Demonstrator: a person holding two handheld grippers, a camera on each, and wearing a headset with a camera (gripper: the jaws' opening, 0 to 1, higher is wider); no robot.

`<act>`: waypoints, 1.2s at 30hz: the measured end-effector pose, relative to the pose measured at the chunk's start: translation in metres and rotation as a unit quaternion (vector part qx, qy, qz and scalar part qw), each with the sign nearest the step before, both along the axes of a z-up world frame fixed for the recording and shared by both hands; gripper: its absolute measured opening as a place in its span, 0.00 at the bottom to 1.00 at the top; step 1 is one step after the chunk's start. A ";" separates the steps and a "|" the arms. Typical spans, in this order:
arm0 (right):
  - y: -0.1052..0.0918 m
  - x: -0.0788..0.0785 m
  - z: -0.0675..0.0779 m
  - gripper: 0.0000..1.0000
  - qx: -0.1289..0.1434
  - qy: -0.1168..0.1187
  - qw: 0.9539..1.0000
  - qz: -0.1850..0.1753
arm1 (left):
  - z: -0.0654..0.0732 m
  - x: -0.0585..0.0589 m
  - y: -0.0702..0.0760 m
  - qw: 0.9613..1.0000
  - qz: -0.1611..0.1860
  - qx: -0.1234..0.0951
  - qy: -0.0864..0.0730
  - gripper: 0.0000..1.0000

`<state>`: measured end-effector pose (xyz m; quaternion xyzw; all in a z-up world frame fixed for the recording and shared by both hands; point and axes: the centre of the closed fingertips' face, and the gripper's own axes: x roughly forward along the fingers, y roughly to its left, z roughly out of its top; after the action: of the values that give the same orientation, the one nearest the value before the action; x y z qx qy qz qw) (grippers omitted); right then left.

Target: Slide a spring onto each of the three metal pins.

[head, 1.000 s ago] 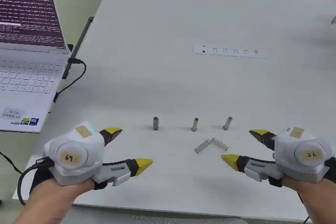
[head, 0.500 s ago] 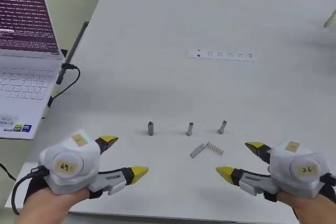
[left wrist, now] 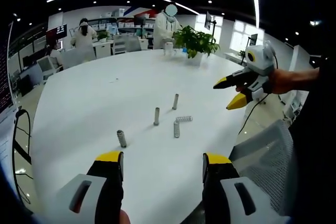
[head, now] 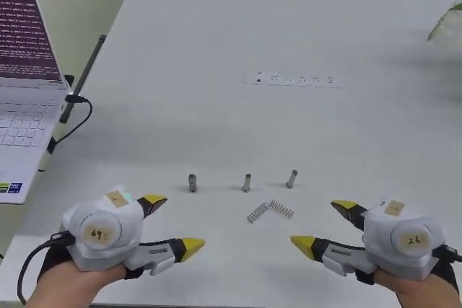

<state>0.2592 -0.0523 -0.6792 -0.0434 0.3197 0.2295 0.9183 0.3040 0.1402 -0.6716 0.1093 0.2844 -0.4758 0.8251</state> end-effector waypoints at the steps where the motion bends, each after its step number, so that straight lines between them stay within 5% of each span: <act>1: 0.000 -0.001 -0.001 0.61 -0.001 0.001 1.000 0.001 | -0.001 -0.001 -0.004 1.000 -0.005 0.000 0.001 0.56; 36: -0.011 -0.006 0.005 0.62 0.010 0.003 1.000 0.017 | -0.038 -0.008 -0.094 0.996 -0.085 0.017 0.031 0.51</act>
<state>0.2532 -0.0637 -0.6741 -0.0391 0.3194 0.2480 0.9138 0.2963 0.0464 -0.7092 0.1325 0.3076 -0.5427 0.7703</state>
